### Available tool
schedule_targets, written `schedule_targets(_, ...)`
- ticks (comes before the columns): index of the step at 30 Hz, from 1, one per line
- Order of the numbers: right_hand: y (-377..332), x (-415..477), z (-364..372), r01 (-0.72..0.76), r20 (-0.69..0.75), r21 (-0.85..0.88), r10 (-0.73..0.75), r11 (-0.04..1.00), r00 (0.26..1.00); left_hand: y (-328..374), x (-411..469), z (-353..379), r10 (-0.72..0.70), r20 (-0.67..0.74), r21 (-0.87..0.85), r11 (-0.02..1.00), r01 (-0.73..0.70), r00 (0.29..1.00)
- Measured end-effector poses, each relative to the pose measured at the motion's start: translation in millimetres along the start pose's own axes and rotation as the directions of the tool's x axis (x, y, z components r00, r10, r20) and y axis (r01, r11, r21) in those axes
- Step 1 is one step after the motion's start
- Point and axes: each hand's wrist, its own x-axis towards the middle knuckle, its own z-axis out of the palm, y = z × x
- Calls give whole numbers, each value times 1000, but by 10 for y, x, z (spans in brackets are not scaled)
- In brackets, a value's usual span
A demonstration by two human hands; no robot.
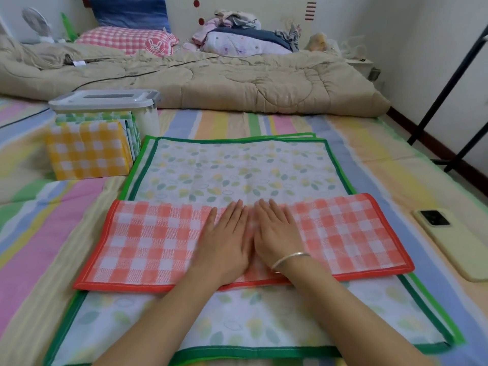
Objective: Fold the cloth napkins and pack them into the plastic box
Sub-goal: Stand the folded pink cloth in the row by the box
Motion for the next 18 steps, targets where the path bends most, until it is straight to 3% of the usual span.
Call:
schedule_targets(9,1303,-206,-261,-323,41,-192,337,927,941,-30,-20,63,-10,-1,-14,1000,10,1000)
schedule_targets(16,1222,-159,-241,-418,-48,-129,415,899,908,-18,-15,58,-23,9,-18,1000,23,1000)
schedule_targets(18,1005,-136,-254,-379,-100,-163,367,911,925,-4,-16,56,-29,9,-13,999,29,1000)
